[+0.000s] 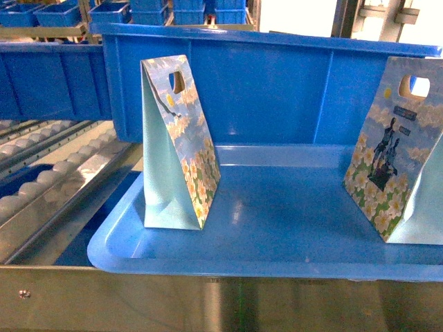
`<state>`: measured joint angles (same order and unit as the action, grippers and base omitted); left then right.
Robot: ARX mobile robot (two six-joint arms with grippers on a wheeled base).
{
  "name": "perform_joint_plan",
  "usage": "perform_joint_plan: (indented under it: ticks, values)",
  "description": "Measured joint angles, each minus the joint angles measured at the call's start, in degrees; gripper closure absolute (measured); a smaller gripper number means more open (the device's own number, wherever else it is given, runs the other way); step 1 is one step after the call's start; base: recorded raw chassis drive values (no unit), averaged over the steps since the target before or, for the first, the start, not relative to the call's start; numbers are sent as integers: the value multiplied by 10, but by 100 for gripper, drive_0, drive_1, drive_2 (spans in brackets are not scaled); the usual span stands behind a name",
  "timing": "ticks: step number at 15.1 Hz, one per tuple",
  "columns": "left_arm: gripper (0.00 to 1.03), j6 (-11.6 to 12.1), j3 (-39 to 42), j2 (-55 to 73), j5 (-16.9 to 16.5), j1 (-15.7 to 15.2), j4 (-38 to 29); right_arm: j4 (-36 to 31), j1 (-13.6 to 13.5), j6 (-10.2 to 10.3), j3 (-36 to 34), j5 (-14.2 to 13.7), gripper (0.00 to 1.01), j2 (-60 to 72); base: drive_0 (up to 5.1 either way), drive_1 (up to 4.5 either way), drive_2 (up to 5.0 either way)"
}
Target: Move flower gift bag to table near conveyor
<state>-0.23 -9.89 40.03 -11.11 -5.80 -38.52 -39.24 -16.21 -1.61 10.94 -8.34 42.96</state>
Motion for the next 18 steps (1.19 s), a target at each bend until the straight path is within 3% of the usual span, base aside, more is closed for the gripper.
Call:
perform_joint_plan:
  ticks: [1,3,4,5,6,7,8,11,18]
  values:
    - [5,-11,-38,67,-13,-7,-33,-11,0,0,16,0,3,48,0,0,0]
    - [5,-13,-130,188,-18,27,-29,-21,-3,-2,64,11,3,124,0,0,0]
    - [5,0,-222,250,-1,97,8,-31,3,-2,120,13,3,186,0,0,0]
    - [5,23,-279,296,51,185,42,5,4,5,175,18,3,247,0,0,0]
    - [5,35,-314,345,105,243,73,39,2,22,240,41,3,298,0,0,0]
    - [5,36,-316,349,109,247,73,97,15,43,290,74,3,362,0,0,0]
    - [5,36,-316,349,110,247,73,124,20,53,308,78,3,388,0,0,0]
    - [5,36,-316,349,110,247,73,158,32,63,327,84,3,419,0,0,0]
    - [5,36,-316,349,110,247,73,162,39,66,329,83,3,427,0,0,0]
